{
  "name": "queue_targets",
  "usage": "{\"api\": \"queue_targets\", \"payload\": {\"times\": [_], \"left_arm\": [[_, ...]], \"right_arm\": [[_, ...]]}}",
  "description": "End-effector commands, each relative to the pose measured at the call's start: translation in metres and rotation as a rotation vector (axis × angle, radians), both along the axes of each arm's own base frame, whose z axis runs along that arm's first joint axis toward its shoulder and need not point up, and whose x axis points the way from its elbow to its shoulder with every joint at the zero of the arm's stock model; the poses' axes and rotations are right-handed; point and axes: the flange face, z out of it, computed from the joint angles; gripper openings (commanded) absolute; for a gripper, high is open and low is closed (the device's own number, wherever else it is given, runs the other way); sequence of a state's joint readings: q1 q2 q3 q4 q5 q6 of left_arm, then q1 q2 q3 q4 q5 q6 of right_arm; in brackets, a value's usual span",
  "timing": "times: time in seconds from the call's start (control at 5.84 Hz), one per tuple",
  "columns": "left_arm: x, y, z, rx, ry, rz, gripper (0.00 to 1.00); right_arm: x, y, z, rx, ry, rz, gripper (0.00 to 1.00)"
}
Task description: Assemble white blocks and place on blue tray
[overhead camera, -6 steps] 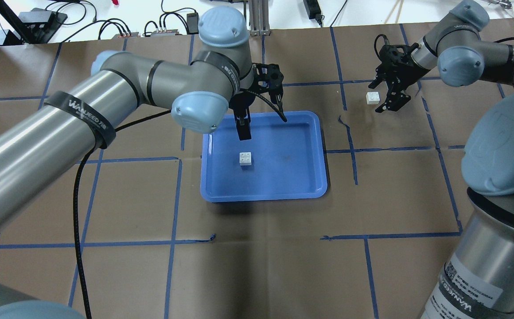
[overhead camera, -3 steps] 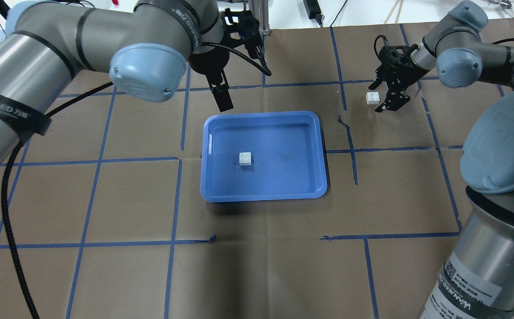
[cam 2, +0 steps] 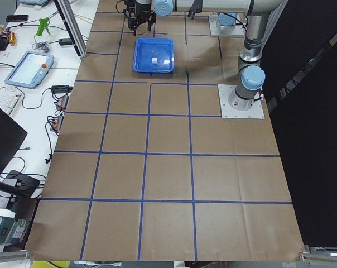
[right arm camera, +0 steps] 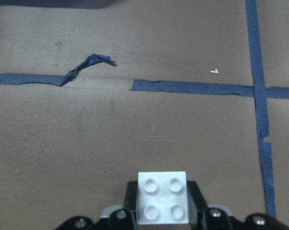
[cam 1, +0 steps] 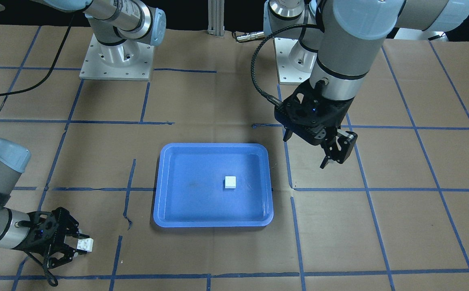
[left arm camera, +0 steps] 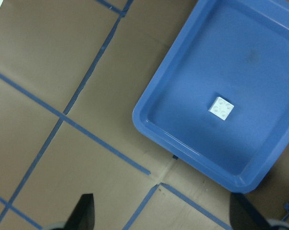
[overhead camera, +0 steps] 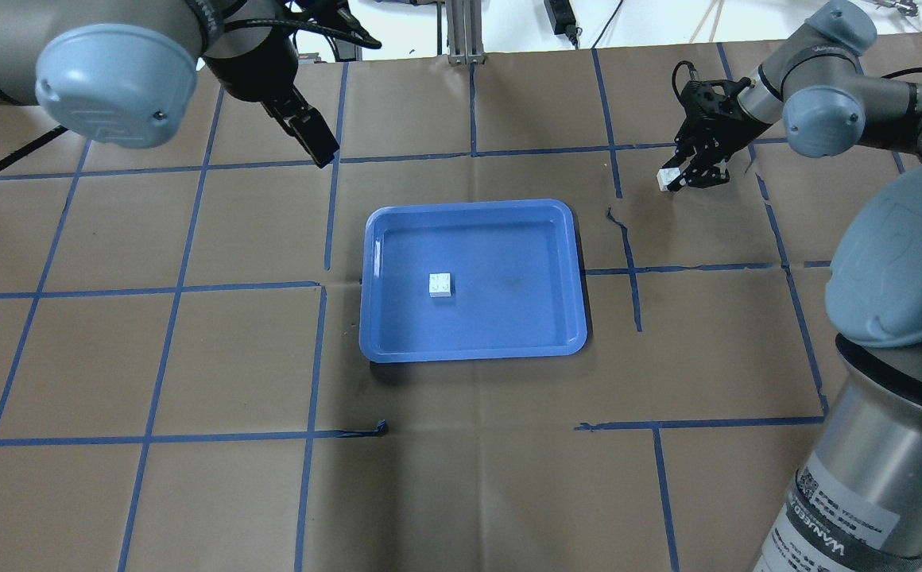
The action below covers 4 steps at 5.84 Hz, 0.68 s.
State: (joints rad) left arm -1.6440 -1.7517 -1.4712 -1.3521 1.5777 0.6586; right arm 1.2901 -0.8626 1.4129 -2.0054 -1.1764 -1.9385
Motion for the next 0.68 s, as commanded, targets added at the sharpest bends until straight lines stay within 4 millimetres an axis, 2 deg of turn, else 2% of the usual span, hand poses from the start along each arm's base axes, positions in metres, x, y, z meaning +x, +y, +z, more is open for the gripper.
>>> {"api": "queue_targets", "payload": {"times": [0.0, 0.17, 0.34, 0.51], "left_arm": [[0.034, 0.020, 0.024, 0.038, 0.021, 0.282, 0.99], [0.039, 0.036, 0.033, 0.066, 0.033, 0.480, 0.99], [0.046, 0.054, 0.038, 0.115, -0.038, 0.555, 0.99], [0.059, 0.065, 0.040, 0.144, -0.083, 0.594, 0.99]], "right_arm": [[0.000, -0.001, 0.023, -0.030, 0.011, -0.008, 0.29], [0.005, -0.001, 0.055, -0.057, 0.036, 0.000, 0.30], [0.013, 0.009, 0.081, -0.051, 0.045, -0.009, 0.30], [0.050, 0.021, 0.110, -0.049, 0.043, 0.001, 0.30]]}}
